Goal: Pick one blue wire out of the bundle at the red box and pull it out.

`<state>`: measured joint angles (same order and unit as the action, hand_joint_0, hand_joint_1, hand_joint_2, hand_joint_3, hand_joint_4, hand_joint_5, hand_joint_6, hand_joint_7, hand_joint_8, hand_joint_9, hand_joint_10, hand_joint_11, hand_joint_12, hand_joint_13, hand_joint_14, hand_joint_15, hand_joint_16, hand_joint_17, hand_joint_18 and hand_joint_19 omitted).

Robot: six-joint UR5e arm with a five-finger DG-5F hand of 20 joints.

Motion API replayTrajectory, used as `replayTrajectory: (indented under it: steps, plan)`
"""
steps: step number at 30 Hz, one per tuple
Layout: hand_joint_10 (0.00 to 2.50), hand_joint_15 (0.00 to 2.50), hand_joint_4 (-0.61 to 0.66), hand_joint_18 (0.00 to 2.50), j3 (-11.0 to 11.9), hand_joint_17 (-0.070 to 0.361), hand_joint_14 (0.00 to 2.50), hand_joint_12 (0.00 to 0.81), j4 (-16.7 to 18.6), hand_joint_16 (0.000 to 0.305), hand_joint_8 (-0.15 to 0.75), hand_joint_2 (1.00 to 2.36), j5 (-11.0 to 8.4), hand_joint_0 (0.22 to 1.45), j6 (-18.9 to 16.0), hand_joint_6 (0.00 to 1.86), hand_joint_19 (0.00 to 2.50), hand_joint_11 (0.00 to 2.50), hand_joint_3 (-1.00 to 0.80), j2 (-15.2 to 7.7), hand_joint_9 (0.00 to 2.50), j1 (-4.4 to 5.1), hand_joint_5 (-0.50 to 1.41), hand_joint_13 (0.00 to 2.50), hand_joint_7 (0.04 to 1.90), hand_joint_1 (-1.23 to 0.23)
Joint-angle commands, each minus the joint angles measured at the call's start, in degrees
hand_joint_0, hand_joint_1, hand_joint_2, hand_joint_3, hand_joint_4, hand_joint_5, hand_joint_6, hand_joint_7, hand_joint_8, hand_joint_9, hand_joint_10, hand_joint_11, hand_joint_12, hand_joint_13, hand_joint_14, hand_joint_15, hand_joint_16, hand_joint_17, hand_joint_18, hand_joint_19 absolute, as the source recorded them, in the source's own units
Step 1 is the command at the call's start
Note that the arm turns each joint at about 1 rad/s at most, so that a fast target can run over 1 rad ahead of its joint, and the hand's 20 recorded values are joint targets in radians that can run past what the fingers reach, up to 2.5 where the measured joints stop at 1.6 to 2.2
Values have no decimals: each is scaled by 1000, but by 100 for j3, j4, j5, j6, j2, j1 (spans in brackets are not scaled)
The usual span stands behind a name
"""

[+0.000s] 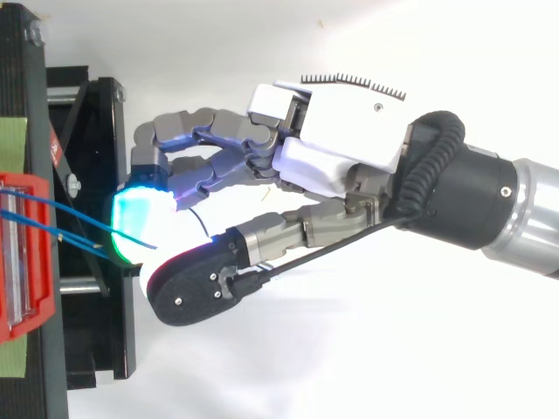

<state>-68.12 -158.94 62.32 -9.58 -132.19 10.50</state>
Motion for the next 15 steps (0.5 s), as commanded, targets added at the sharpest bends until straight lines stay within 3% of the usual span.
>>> replayTrajectory:
  steps: [1,8,15]
  plan:
    - [18,192,197,177,0,130,8,368,3,58,252,1000,-1,534,0,593,365,456,-500,0,701,5,-109,304,1284,-823]
    - [17,197,179,200,0,124,8,360,3,55,248,1013,-10,579,0,727,366,487,-326,0,729,5,-137,330,1116,-821]
    - [18,204,142,217,0,123,8,360,3,55,246,1020,-10,576,9,761,375,507,-212,0,746,5,-143,342,1110,-802]
